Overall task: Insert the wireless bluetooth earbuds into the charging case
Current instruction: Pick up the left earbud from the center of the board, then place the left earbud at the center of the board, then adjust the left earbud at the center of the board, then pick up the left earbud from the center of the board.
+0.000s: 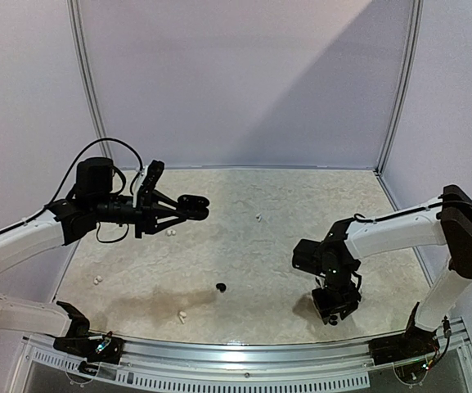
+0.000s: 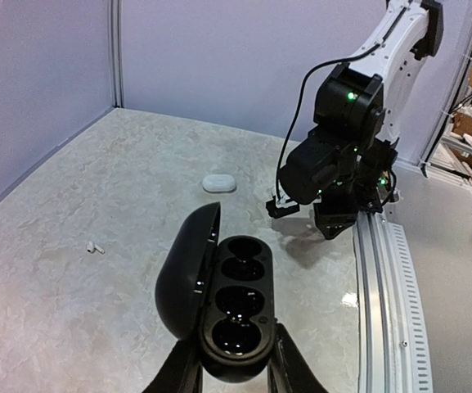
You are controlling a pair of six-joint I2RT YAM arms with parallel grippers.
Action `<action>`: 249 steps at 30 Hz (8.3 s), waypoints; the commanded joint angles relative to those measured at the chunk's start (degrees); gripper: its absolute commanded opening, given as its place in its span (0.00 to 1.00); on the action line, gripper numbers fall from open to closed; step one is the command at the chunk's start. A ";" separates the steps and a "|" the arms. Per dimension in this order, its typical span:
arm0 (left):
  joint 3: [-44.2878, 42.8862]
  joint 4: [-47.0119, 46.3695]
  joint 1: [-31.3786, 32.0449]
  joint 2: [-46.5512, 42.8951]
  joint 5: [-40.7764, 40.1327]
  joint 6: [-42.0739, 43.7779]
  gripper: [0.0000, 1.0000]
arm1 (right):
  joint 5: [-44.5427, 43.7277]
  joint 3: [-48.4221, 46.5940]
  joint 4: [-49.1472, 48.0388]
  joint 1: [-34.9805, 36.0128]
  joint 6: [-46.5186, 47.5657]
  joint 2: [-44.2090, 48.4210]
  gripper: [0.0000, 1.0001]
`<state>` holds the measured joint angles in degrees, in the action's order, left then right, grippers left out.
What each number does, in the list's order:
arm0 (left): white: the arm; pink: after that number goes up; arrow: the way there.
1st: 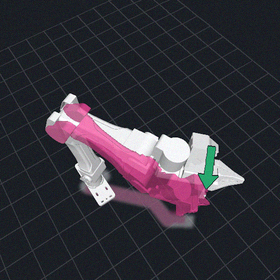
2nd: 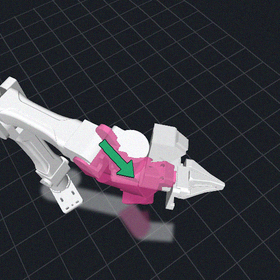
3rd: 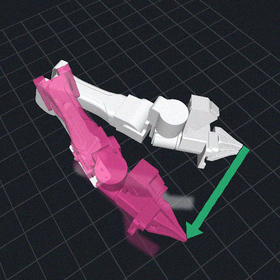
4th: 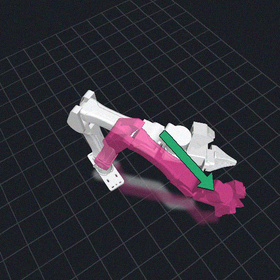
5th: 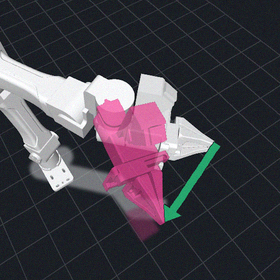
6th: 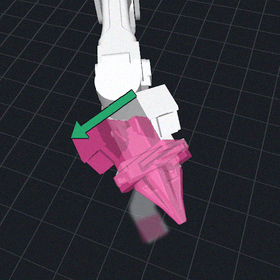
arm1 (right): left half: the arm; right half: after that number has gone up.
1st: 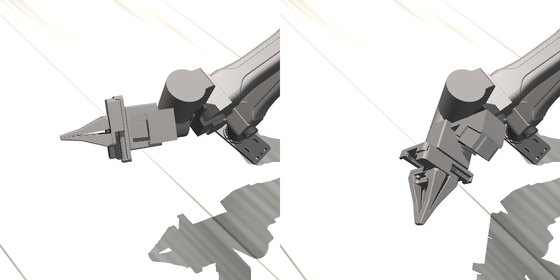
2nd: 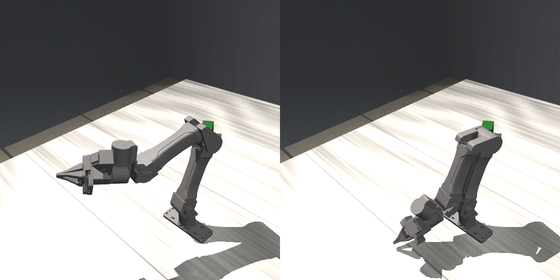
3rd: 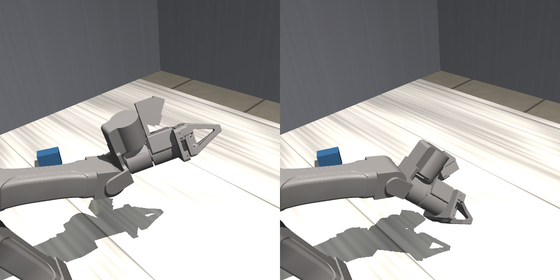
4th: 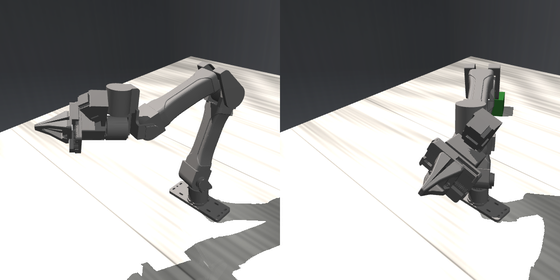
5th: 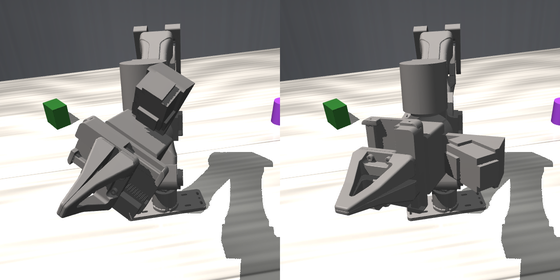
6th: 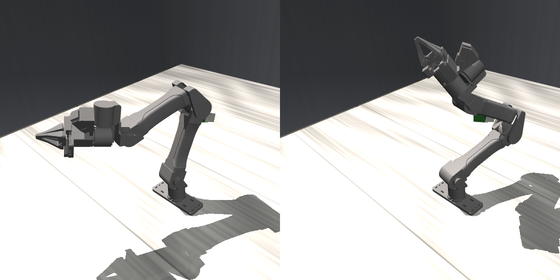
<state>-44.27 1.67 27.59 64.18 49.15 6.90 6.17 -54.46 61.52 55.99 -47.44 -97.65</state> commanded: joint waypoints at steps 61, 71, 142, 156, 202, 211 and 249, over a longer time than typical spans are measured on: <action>3.05 -2.22 0.84 -3.65 -1.23 0.88 0.00 | -7.82 -30.81 -6.37 -15.69 -6.25 -16.12 0.63; -0.57 3.67 0.26 -1.30 -1.87 3.01 0.00 | -10.49 -39.54 3.51 -16.87 17.12 -16.28 0.66; -2.58 2.34 -1.31 2.22 -1.24 3.68 0.00 | -3.65 -28.22 -7.43 -17.71 44.43 -10.88 0.27; -3.80 3.06 -1.32 2.97 -0.45 2.95 0.00 | -1.56 -31.37 -7.47 -19.65 60.31 -18.31 0.19; -1.35 0.98 -1.39 1.83 -0.67 2.97 0.00 | 4.63 -15.99 -12.77 -19.99 51.89 -12.01 0.27; -1.39 1.08 -1.32 1.88 -0.60 3.06 0.00 | 9.96 -14.11 -14.26 -19.85 50.71 -11.54 0.19; -0.30 -13.74 -1.36 3.06 -0.12 -9.07 0.00 | -12.02 -40.43 -23.75 -5.94 54.28 7.11 0.00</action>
<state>-45.93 -4.97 26.70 66.67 48.25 2.85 3.51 -87.74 44.38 44.66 0.82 -95.39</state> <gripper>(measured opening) 0.255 0.004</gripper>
